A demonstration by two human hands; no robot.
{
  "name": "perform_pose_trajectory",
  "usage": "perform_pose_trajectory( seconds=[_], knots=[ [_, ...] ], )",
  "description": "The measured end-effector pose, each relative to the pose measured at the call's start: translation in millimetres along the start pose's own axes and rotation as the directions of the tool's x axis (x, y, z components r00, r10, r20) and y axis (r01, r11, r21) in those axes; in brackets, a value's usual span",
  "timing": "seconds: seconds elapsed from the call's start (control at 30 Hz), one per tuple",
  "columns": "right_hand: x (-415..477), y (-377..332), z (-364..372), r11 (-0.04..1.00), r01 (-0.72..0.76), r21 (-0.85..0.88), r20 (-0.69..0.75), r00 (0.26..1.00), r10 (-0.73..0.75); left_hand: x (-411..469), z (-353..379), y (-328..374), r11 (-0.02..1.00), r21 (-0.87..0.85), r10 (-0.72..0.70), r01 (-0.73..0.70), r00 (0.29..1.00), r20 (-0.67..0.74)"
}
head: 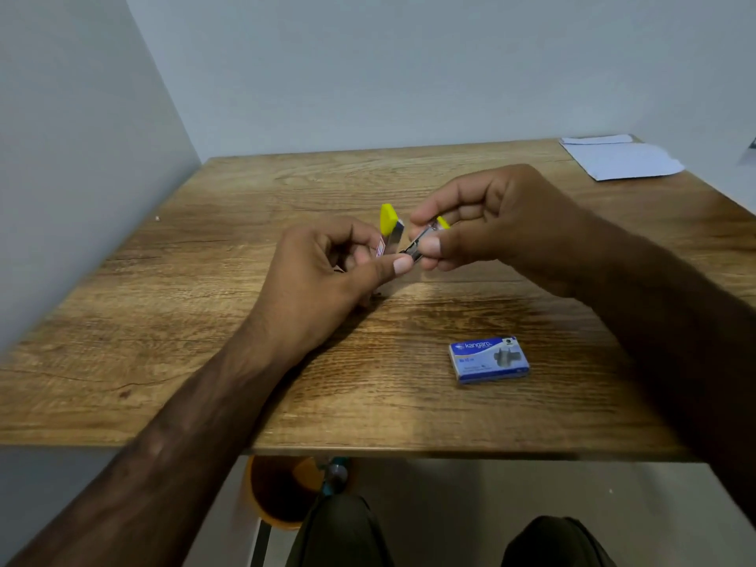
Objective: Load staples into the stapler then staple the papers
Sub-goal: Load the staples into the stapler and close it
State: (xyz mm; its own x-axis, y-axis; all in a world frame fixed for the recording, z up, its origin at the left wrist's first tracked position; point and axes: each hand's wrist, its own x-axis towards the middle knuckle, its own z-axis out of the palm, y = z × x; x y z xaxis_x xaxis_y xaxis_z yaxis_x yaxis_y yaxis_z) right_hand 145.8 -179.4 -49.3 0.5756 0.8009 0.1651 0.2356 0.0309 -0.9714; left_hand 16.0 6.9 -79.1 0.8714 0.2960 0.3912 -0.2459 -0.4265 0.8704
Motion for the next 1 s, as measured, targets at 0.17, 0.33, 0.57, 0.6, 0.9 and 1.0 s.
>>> perform_pose_trajectory(
  seconds=[0.17, 0.33, 0.57, 0.6, 0.9, 1.0],
  knots=[
    [1.6, 6.3, 3.3, 0.996, 0.009, 0.088, -0.026, 1.000, -0.007, 3.4, -1.6, -4.0, 0.998, 0.049, 0.029, -0.027, 0.999, -0.027],
    [2.0, 8.0, 9.9, 0.994, 0.014, 0.112, -0.095, 0.996, -0.003, 3.4, -0.9, -6.7, 0.999, -0.032, -0.001, 0.003, 0.998, 0.070],
    [3.5, 12.3, 20.0, 0.995, 0.067, 0.080, -0.108, 0.992, -0.058, 3.9, 0.5, -4.6, 1.000, -0.029, 0.005, -0.002, 0.994, 0.112],
    [3.5, 12.6, 20.6, 0.995, 0.075, 0.072, -0.111, 0.992, -0.067, 4.4, 0.6, -4.2, 0.999, -0.033, 0.007, -0.003, 0.993, 0.114],
    [3.5, 13.3, 23.5, 0.995, 0.097, 0.018, -0.147, 0.985, -0.094, 6.3, 2.8, -4.5, 0.999, -0.039, 0.008, -0.002, 0.988, 0.157],
    [3.6, 13.7, 23.5, 0.995, 0.099, 0.006, -0.147, 0.984, -0.097, 6.5, 3.5, -4.6, 1.000, -0.012, 0.017, -0.016, 0.989, 0.150]
  ],
)
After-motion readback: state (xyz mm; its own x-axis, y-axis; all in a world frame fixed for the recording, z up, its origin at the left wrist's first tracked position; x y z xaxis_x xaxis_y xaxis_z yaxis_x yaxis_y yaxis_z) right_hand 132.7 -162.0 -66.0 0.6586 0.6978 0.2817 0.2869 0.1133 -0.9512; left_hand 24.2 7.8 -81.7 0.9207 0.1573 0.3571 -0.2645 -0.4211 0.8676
